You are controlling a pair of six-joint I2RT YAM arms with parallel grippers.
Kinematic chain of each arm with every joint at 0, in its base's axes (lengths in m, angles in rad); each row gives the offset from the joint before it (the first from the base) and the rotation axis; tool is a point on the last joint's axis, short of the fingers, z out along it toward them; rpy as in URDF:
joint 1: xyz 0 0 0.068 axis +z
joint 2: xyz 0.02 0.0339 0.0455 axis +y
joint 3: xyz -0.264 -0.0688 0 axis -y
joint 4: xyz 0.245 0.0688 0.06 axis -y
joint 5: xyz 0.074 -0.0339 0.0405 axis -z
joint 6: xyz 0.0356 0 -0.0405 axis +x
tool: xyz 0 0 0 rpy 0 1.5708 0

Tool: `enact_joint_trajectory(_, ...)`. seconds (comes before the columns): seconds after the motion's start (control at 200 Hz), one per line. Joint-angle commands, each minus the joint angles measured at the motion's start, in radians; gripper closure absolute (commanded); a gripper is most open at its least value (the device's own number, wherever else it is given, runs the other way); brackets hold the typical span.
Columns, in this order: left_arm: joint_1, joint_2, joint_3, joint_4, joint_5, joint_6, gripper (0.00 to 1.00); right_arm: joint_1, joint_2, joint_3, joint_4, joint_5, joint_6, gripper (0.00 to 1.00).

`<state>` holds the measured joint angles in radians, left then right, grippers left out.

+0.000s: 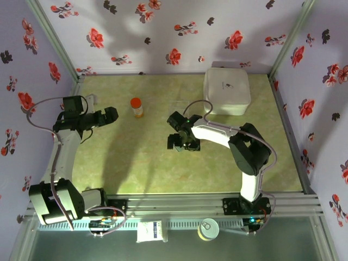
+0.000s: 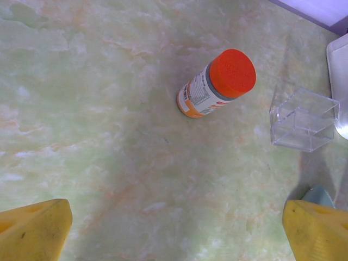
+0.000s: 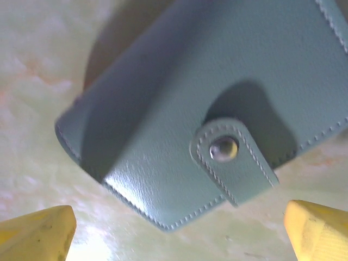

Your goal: Take the credit cards out of the card holder

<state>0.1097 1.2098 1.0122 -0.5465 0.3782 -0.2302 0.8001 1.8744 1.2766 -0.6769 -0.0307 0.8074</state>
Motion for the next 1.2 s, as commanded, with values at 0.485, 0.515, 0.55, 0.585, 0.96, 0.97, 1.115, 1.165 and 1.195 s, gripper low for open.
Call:
enact_joint_trajectory(0.485,0.008,-0.008,-0.011,0.006,0.022,0.001,0.0,-0.072,0.182,0.203,0.011,0.014,-0.035,0.01)
enact_joint_trajectory(0.515,0.007,-0.008,-0.011,0.006,0.022,0.003,0.0,-0.072,0.189,0.217,0.007,0.014,-0.042,0.01)
enact_joint_trajectory(0.55,0.008,-0.008,-0.011,0.005,0.022,0.002,0.0,-0.072,0.197,0.231,0.002,0.022,-0.05,0.01)
enact_joint_trajectory(0.585,0.008,-0.008,-0.011,0.006,0.021,0.003,0.0,-0.072,0.208,0.25,-0.009,0.028,-0.059,0.01)
enact_joint_trajectory(0.96,0.009,-0.007,-0.012,0.006,0.02,0.002,0.0,-0.076,0.273,0.335,-0.038,0.129,-0.041,0.01)
enact_joint_trajectory(0.97,0.009,-0.007,-0.012,0.006,0.021,0.002,0.0,-0.077,0.275,0.335,-0.037,0.13,-0.039,0.01)
enact_joint_trajectory(1.115,0.009,-0.007,-0.014,0.007,0.019,0.0,0.0,-0.076,0.304,0.348,-0.039,0.115,-0.028,0.01)
enact_joint_trajectory(1.165,0.008,-0.004,-0.011,0.008,0.021,0.001,0.0,-0.072,0.31,0.358,-0.038,0.096,-0.028,0.02)
enact_joint_trajectory(1.195,0.009,-0.004,-0.012,0.007,0.02,0.0,0.0,-0.067,0.311,0.365,-0.041,0.093,-0.03,0.03)
